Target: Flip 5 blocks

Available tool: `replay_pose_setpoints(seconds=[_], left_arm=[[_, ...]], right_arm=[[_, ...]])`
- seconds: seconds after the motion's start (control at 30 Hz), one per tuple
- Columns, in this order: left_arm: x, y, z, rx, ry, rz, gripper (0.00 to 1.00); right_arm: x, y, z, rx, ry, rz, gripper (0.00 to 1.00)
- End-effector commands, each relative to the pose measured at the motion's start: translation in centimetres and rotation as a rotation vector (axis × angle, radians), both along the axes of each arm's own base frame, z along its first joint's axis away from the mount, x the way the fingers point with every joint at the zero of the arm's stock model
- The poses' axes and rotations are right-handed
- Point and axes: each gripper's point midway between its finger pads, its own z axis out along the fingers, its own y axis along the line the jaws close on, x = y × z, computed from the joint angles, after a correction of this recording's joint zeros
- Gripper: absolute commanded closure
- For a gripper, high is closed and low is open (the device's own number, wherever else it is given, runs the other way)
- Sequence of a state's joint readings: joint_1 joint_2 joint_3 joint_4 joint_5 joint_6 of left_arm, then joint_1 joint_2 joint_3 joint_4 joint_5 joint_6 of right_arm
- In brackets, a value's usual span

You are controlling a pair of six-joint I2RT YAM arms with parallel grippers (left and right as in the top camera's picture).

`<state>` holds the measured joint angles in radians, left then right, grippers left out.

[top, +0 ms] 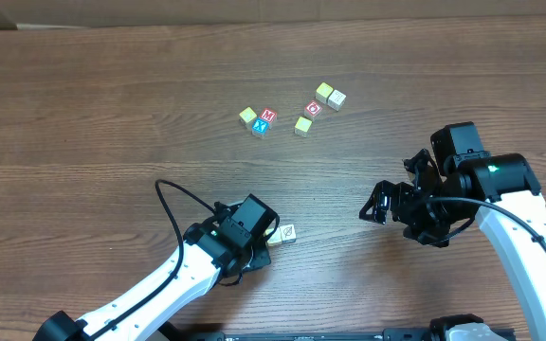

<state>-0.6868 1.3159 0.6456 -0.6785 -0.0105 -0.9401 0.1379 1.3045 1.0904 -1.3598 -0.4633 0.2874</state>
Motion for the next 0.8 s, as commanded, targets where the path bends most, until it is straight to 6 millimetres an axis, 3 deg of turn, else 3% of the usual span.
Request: replay_pose_setpoints(seconds=[0.0,0.23,0.63,0.7,0.77], left_arm=[[0.7,1.1,-0.9,0.062,-0.009,0.012,0.96],[1.3,1.6,-3.1,0.096,0.031,0.008,0.96],[1.6,1.1,-3.2,0.065,0.035,0.005,0.96],[1.6,1.1,-3.2,0.063,0.038,0.004,0.87],[1.6,1.1,-3.2,0.063,0.038,0.004,0.68]], right_arm=[[0.4,-0.1,0.7,-0.003,-0.030,0.004,0.00],[0.2,-0.1,0.6,-0.005,-0.018,0.004,0.00],[0.2,-0.1,0.6,-0.005,-0.018,0.004,0.00],[0.2,-0.1,0.6,-0.005,-0.018,0.004,0.00],[0.2,-0.1,0.6,-0.005,-0.018,0.004,0.00]])
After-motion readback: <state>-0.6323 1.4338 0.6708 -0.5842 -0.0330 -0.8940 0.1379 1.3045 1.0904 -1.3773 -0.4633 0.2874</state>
